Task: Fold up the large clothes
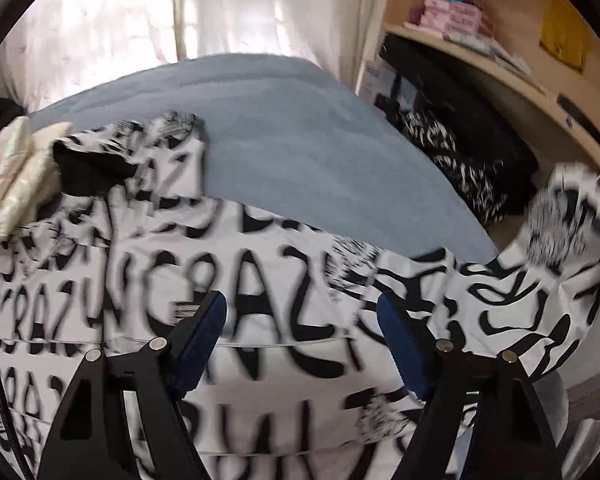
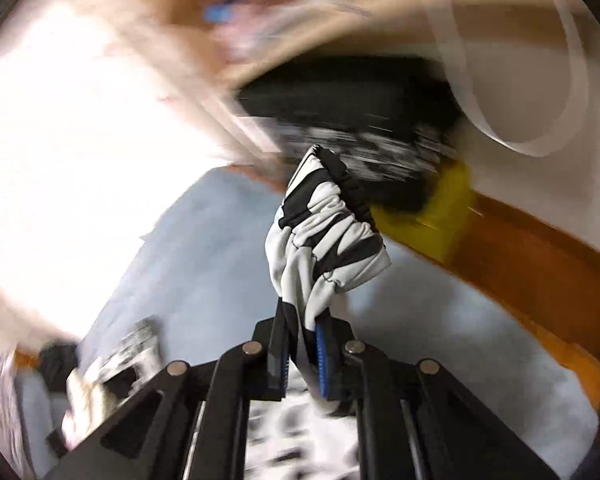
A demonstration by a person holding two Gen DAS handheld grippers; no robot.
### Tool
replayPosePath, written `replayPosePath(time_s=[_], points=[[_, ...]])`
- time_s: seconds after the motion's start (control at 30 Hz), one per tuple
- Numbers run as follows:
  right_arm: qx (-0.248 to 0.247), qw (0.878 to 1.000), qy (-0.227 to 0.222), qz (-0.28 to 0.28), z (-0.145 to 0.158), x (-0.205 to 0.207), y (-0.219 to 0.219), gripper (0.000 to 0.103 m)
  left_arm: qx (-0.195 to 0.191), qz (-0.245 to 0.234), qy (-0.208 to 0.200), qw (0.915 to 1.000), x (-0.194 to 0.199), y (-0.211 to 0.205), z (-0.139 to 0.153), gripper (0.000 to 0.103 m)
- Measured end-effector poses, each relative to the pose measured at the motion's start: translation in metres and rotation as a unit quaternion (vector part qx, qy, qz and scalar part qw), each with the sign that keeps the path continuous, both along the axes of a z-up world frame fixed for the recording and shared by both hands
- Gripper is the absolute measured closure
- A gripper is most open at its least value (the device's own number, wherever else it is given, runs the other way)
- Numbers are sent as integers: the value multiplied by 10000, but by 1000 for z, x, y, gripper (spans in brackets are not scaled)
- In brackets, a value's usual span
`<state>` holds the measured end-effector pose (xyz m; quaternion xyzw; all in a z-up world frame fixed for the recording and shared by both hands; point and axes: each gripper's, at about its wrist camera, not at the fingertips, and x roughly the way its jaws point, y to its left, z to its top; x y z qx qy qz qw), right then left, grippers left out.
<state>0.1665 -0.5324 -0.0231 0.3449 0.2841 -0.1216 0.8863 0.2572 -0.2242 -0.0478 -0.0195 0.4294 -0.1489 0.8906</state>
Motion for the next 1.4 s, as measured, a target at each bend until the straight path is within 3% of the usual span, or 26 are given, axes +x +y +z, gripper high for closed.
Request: replayPosePath(time_s=[0.13,0.27,0.37,0.53,0.67,0.73,0.9,0.97,1.13,1.4], points=[[-486,9915,-420,1131,47,9,93,93,-121,221,-166,9995,-9,58,19,27],[-1203,9703,-435,2053,51,17,201,92,-370,640,-150,9971,-21,130,23,27],[-1610,9549,-207,2485,22,32,263,92,-489,922,68,9945,-30,179,8,27],[-1796,9344,569,3023,-67,49,329,92,-461,1079,407,9923,-48,214,-29,27],[-1322,9272,1258,3272,-129,43,348,90,-641,973,655,9910,-57,222,-57,27],[-1040,9226,1574,3366,-151,37,347,82,-759,840,777,9905,-59,219,-67,27],[-631,9175,1301,3705,-144,9,341,34,-1308,446,1133,9839,-61,208,-79,27],[-598,9185,1156,3734,-134,-9,338,28,-1502,273,1237,9805,-59,202,-83,27],[-815,9286,922,3502,-124,-53,324,27,-1720,145,1461,9741,-57,191,-94,27],[-769,9332,849,3407,-145,-76,317,27,-2484,461,1883,9491,-41,200,-106,25]])
